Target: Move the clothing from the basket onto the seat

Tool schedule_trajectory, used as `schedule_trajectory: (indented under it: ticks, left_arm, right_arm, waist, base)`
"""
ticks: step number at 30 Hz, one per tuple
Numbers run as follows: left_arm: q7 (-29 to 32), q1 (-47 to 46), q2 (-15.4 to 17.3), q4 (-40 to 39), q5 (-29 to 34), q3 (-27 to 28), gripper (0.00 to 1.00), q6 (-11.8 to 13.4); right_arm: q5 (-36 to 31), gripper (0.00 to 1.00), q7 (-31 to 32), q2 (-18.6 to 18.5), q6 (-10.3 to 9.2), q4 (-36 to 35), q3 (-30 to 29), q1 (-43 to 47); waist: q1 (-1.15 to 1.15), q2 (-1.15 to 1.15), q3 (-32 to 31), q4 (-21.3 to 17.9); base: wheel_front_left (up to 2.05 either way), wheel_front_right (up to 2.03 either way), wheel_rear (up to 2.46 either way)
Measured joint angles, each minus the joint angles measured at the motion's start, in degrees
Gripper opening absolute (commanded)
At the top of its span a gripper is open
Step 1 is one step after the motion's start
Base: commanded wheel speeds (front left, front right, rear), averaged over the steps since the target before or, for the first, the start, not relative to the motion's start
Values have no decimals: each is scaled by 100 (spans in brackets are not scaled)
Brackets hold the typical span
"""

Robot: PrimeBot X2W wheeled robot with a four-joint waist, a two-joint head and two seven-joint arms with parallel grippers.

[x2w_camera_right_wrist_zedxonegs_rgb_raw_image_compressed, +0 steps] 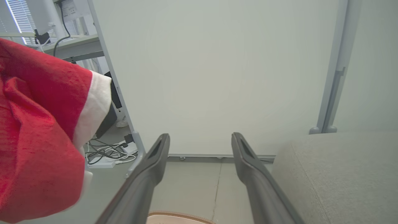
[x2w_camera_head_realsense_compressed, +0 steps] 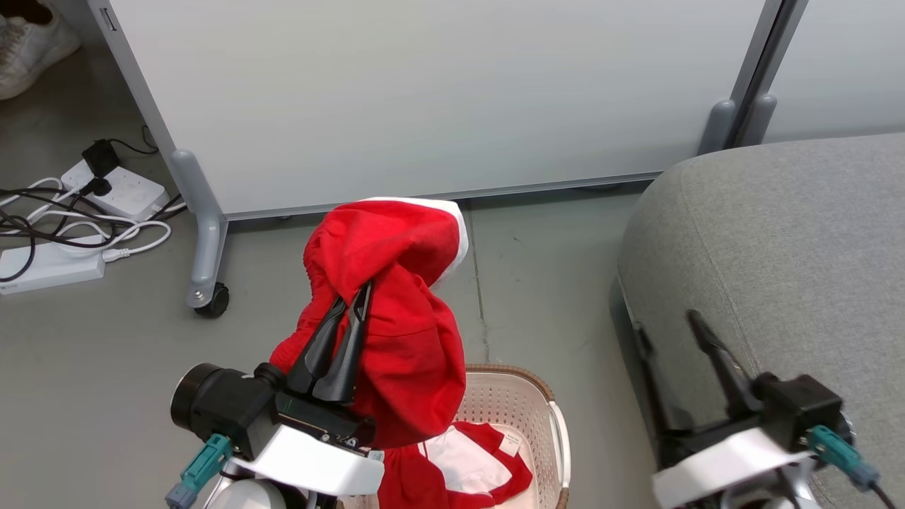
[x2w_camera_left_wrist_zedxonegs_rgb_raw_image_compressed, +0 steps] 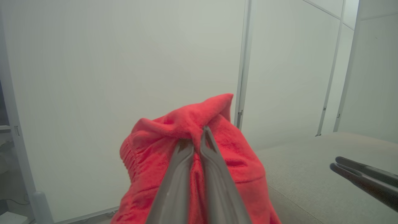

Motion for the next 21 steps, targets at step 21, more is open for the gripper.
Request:
schedule_trajectory:
  ticks: [21]
  left_arm:
    - [49,-283,-101,212,19,-425,0,-170]
  right_arm:
    - [1327,76,-27,-233,0,839,3498,-2014]
  waist:
    - [0,0,121,336]
  base:
    - [0,0,0]
